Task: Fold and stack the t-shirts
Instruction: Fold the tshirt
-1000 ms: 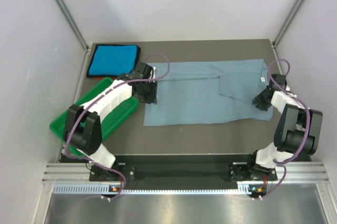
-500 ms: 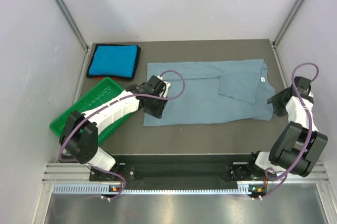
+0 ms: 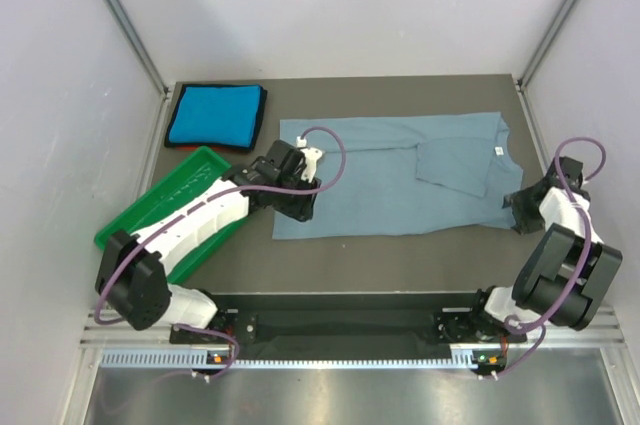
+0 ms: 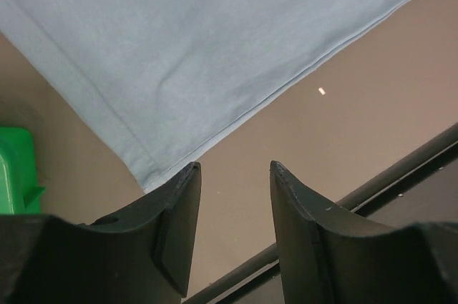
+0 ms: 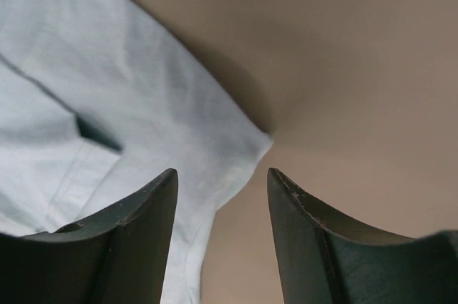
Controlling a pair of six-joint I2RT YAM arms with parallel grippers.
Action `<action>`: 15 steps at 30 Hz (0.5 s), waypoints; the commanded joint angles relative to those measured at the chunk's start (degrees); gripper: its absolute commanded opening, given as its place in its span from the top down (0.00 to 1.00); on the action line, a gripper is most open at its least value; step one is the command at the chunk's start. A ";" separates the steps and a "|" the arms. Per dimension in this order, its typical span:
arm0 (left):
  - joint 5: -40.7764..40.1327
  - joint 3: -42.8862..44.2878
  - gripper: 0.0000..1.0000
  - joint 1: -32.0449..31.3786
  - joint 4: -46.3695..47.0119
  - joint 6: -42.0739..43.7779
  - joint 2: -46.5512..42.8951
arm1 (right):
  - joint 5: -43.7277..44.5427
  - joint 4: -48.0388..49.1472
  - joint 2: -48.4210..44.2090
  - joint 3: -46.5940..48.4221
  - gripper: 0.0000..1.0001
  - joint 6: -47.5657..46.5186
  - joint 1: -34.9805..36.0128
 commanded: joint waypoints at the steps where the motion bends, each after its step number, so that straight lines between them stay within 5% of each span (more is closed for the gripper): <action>1: 1.46 0.23 0.51 0.08 3.81 0.18 -2.09 | 1.22 2.10 2.02 -1.48 0.47 4.41 -0.69; 7: -12.42 0.66 0.55 0.17 -2.77 -1.91 5.45 | 3.68 5.87 2.82 -4.64 0.48 4.60 -0.69; 15: -8.66 -3.55 0.55 -0.01 1.61 -0.87 6.34 | 8.25 11.23 3.78 -7.37 0.68 -0.23 -0.78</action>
